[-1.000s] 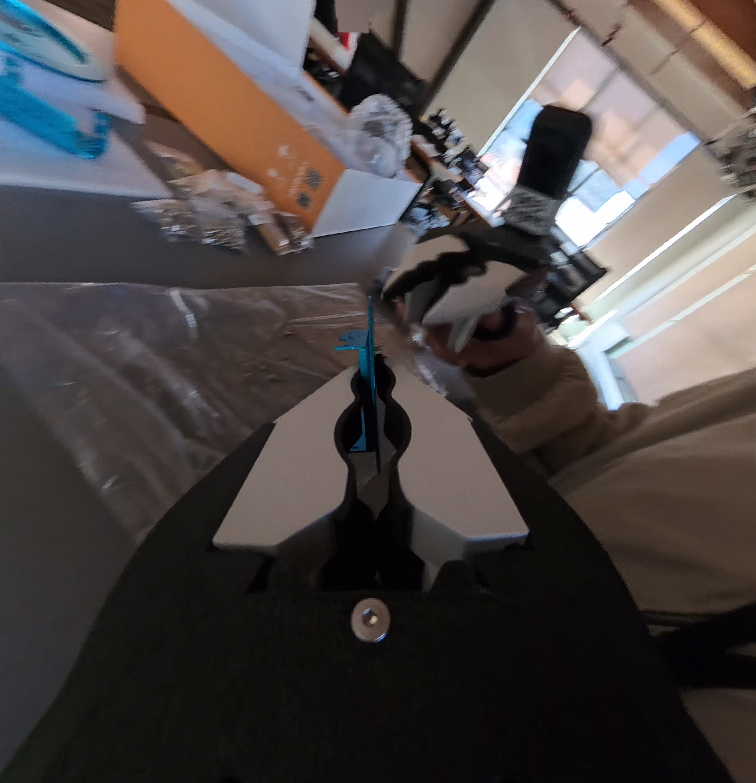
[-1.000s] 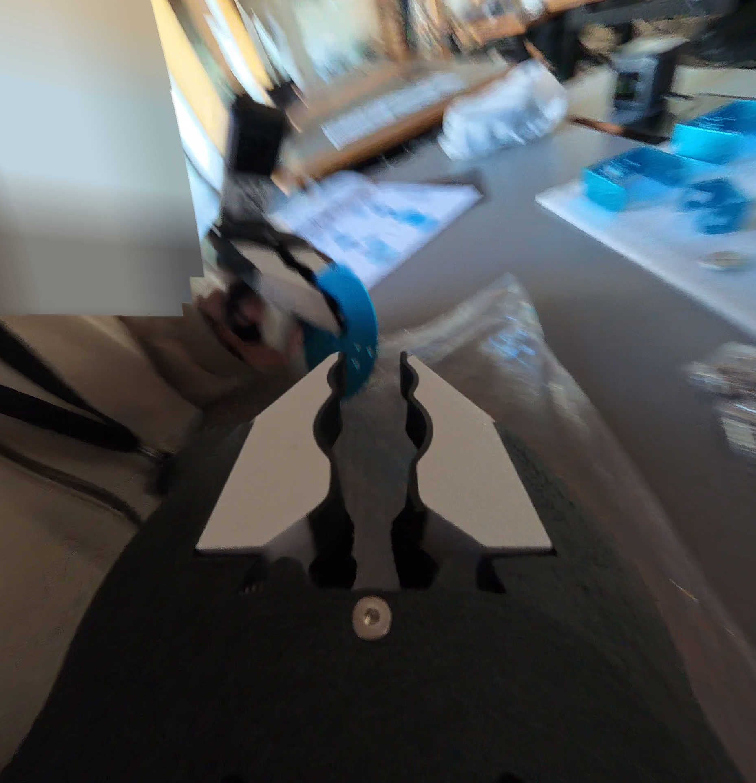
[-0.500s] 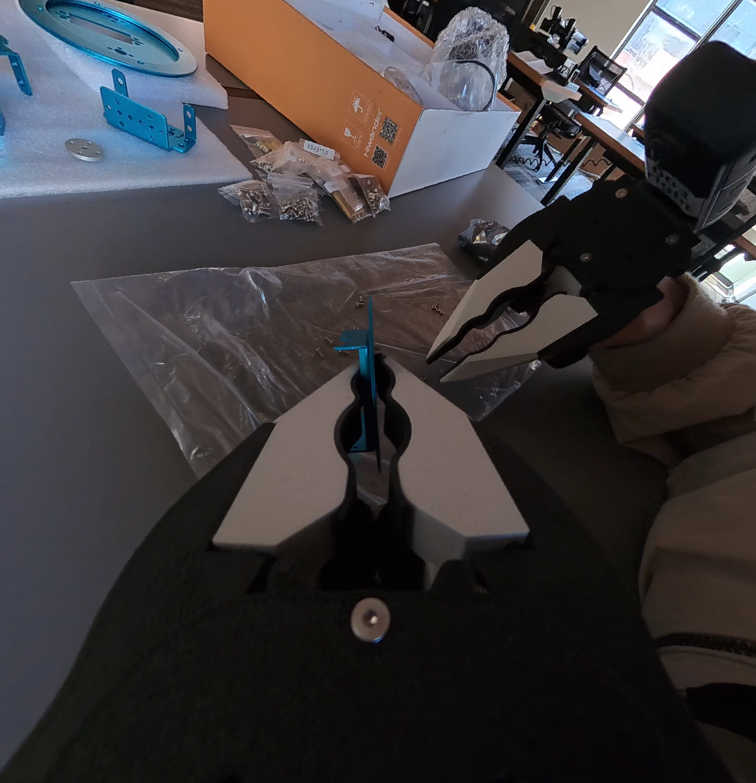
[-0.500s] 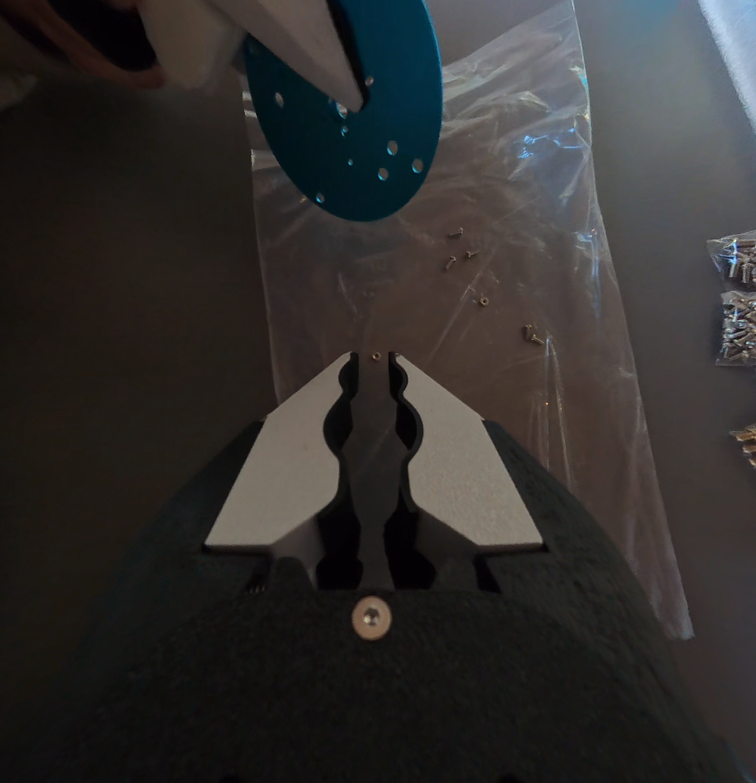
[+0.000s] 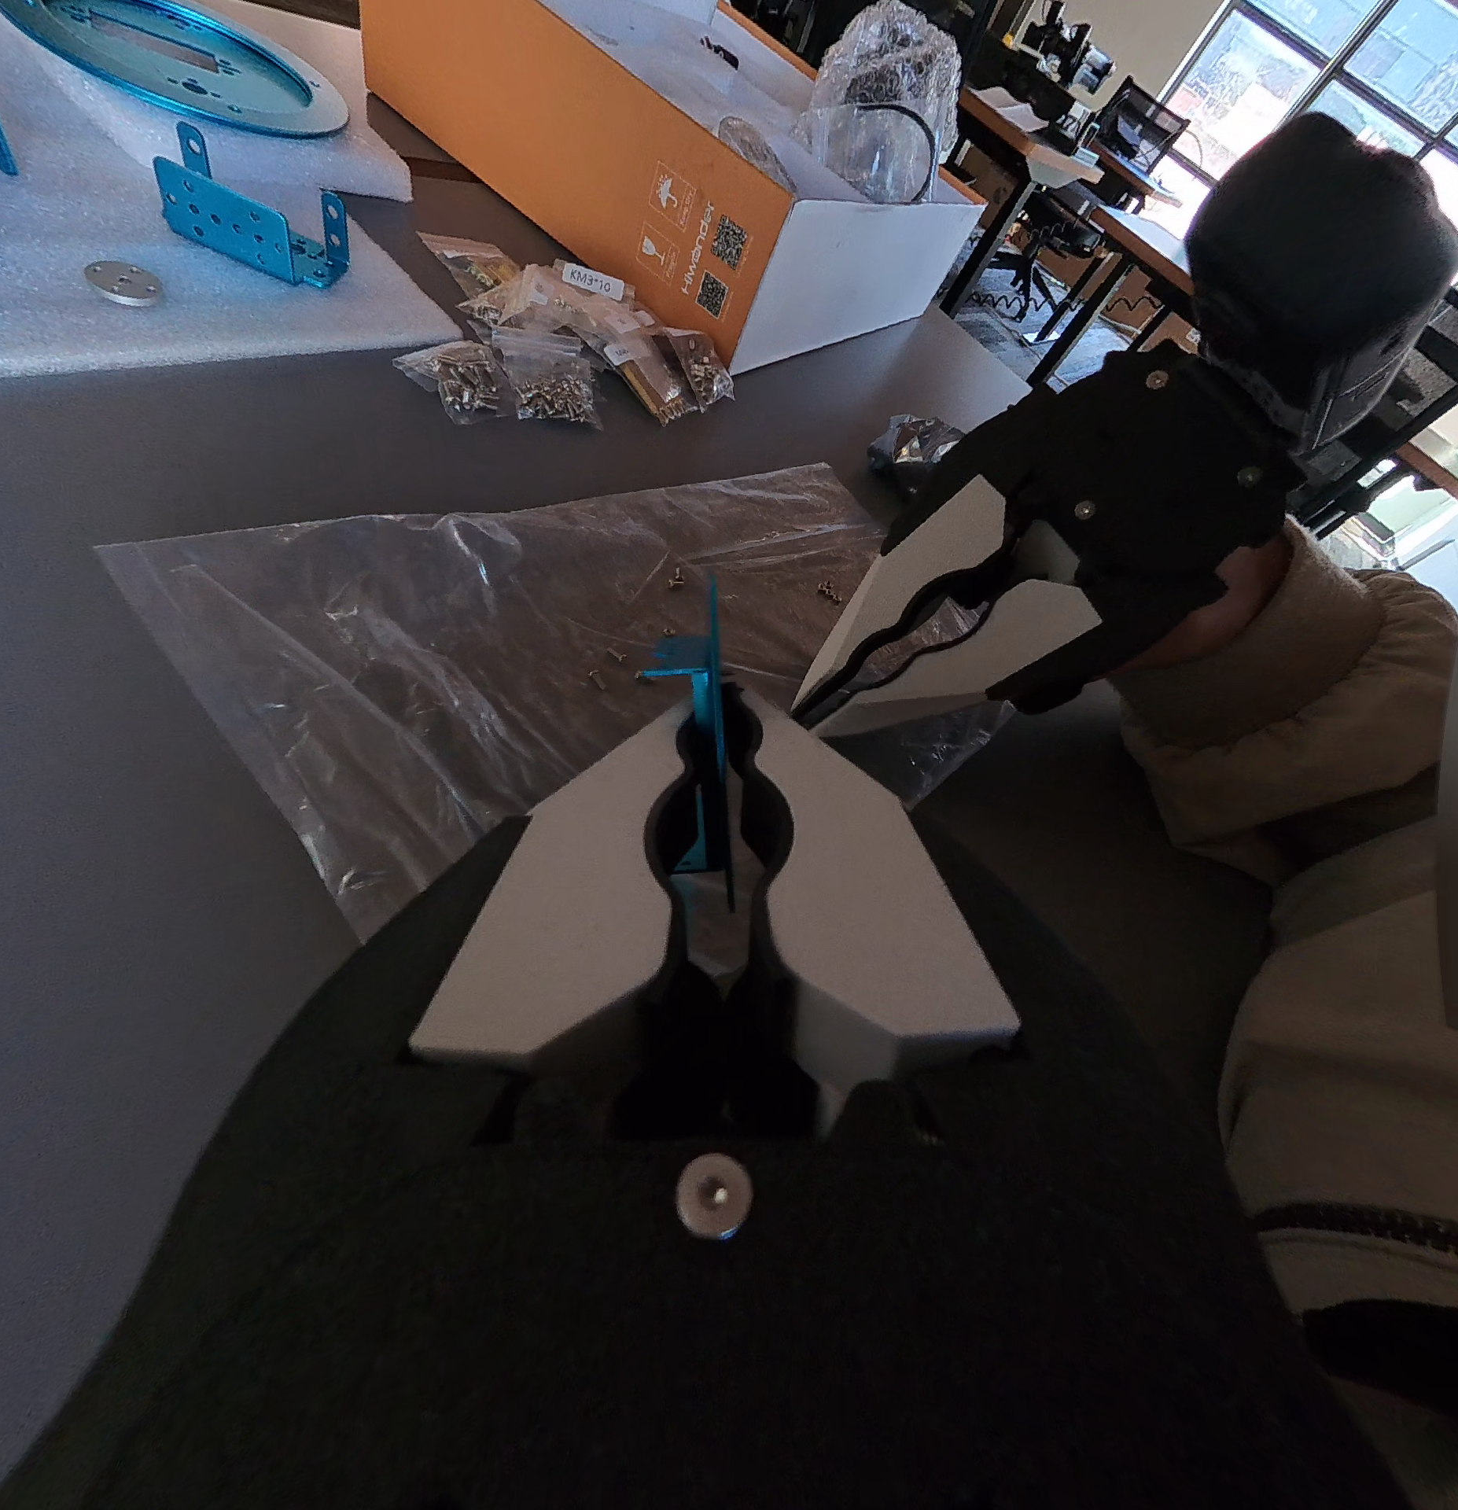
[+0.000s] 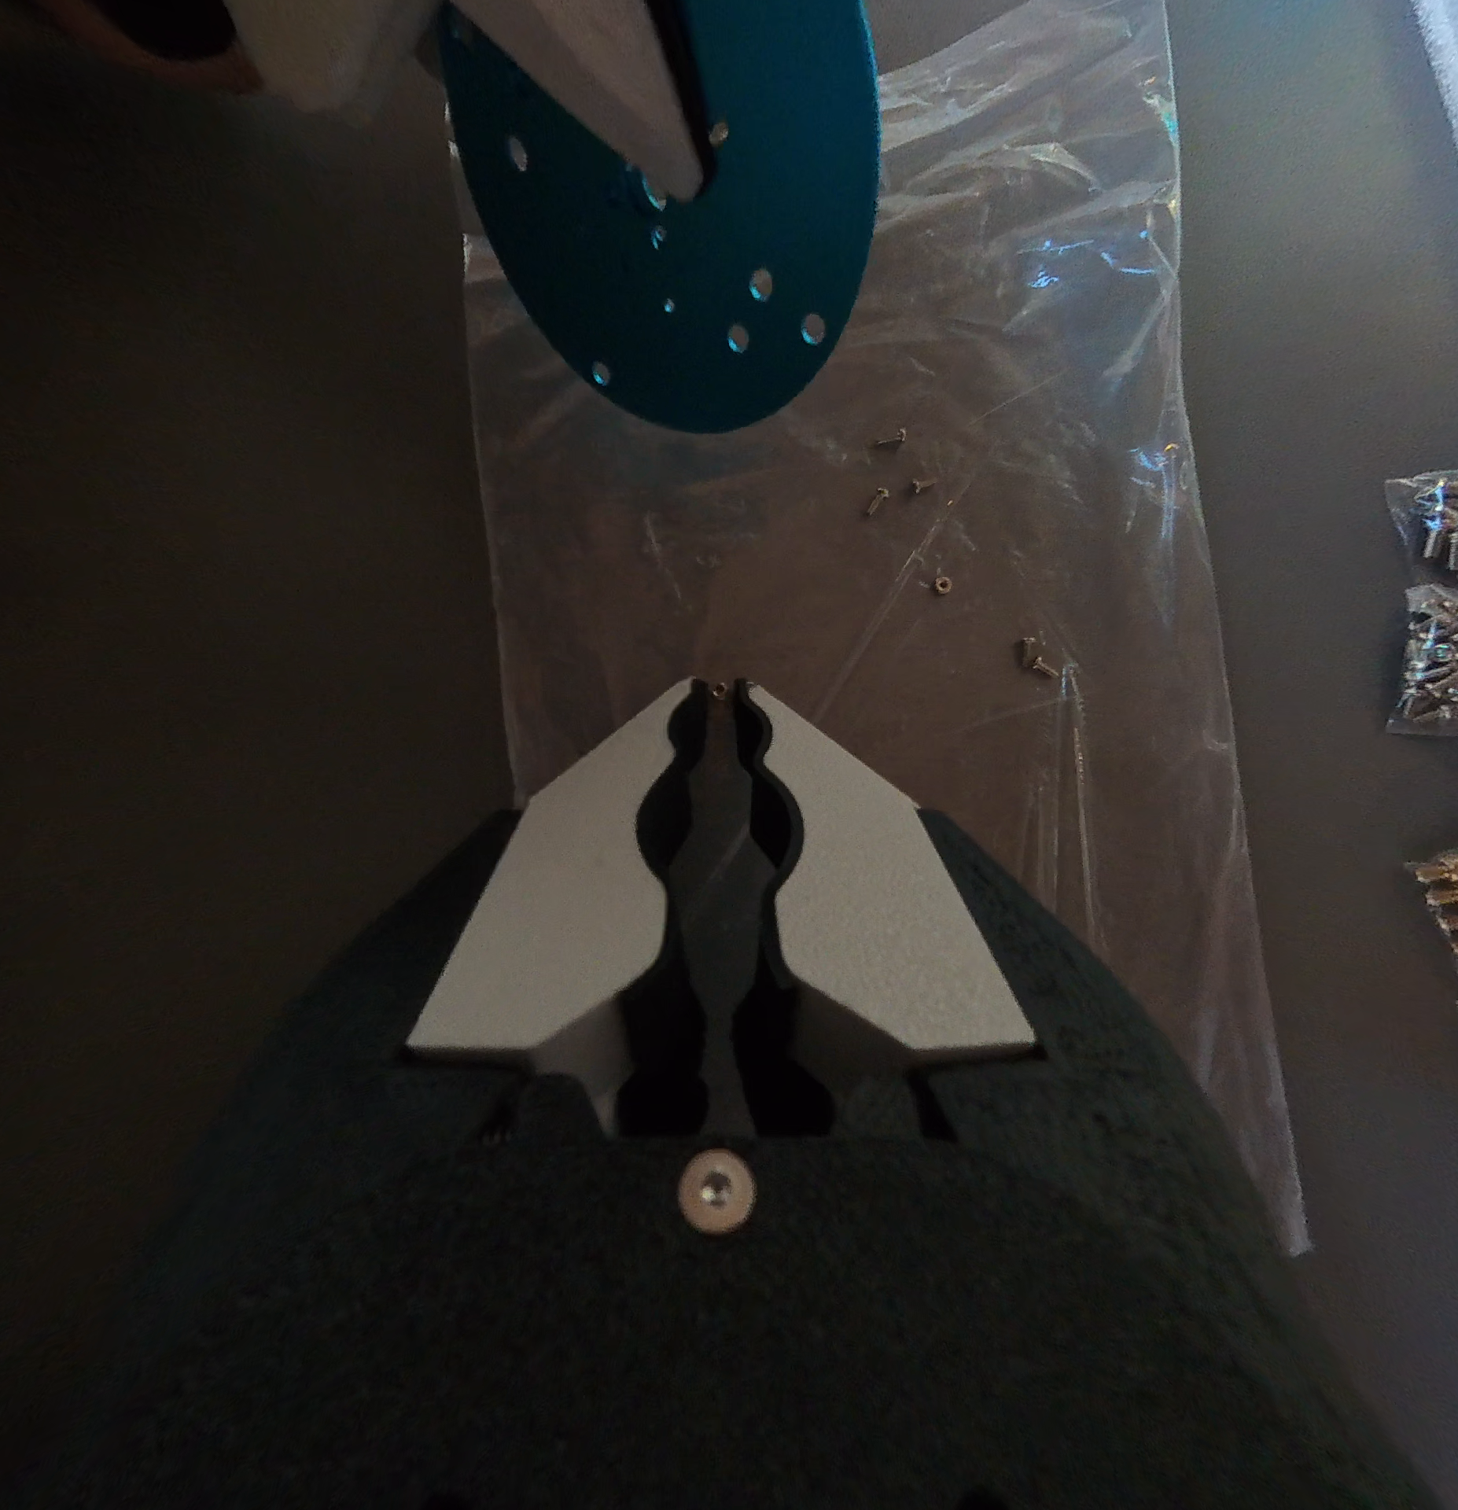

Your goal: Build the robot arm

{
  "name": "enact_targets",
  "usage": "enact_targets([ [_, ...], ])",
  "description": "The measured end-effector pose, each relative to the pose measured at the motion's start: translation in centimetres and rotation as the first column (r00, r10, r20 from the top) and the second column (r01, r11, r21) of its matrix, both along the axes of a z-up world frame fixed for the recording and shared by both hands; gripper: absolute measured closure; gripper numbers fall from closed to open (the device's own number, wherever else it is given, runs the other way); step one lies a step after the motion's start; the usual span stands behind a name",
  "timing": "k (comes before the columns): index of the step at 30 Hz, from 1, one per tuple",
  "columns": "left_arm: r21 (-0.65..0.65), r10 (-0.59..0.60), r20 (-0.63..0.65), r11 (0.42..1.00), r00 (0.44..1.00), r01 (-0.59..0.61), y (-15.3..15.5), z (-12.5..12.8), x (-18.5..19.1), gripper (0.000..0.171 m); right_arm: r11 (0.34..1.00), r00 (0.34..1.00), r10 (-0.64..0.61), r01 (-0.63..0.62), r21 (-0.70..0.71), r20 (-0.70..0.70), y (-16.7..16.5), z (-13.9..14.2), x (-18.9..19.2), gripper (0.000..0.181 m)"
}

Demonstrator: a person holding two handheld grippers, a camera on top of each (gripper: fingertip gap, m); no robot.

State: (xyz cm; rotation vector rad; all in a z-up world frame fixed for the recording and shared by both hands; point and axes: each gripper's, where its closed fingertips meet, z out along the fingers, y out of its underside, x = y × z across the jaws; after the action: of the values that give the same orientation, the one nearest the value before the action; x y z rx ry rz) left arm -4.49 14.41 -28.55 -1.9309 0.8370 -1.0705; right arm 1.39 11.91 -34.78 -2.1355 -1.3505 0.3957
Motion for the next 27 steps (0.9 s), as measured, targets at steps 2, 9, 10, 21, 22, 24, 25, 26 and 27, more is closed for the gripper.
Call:
enact_targets([
  [2, -0.001, -0.002, 0.003, 1.0, 1.0, 0.002, 0.0, 0.0, 0.0, 0.171, 1.0, 1.0, 0.0, 0.0, 0.014, 0.015, 0.1, 0.0, 0.1, 0.179],
  [9, -0.026, 0.007, 0.015, 1.0, 1.0, -0.006, 0.1, -0.1, -0.1, 0.171, 0.998, 1.0, -0.004, 0.006, 0.057, -0.027, 0.2, 0.5, -0.3, 0.181],
  [10, -0.031, 0.008, 0.016, 0.999, 1.0, -0.008, 0.2, -0.1, -0.1, 0.171, 0.998, 0.999, -0.008, 0.011, 0.067, -0.052, 0.2, 0.9, -0.4, 0.181],
  [21, -0.023, 0.02, 0.01, 1.0, 1.0, -0.02, 0.4, -0.2, -0.2, 0.171, 0.997, 0.996, 0.068, -0.066, 0.038, -0.053, -1.5, 0.8, -2.6, 0.173],
  [22, -0.022, 0.019, 0.009, 1.0, 1.0, -0.019, 0.4, -0.1, -0.2, 0.171, 0.997, 0.996, 0.075, -0.074, 0.039, -0.047, -1.5, 0.7, -2.8, 0.173],
  [24, -0.021, 0.017, 0.011, 1.0, 1.0, -0.017, 0.3, -0.1, -0.2, 0.171, 0.996, 0.996, 0.085, -0.083, 0.034, -0.038, -1.4, 0.4, -3.0, 0.173],
  [25, -0.021, 0.016, 0.012, 1.0, 1.0, -0.015, 0.3, -0.1, -0.1, 0.171, 0.996, 0.996, 0.087, -0.086, 0.025, -0.025, -1.4, 0.2, -2.9, 0.173],
  [26, -0.02, 0.013, 0.013, 1.0, 1.0, -0.013, 0.3, -0.1, -0.1, 0.171, 0.996, 0.996, 0.089, -0.089, 0.015, -0.016, -1.3, 0.0, -2.9, 0.173],
  [27, -0.019, 0.011, 0.013, 1.0, 1.0, -0.011, 0.2, 0.0, -0.1, 0.171, 0.996, 0.995, 0.093, -0.093, 0.006, -0.024, -1.4, 0.0, -3.0, 0.173],
])
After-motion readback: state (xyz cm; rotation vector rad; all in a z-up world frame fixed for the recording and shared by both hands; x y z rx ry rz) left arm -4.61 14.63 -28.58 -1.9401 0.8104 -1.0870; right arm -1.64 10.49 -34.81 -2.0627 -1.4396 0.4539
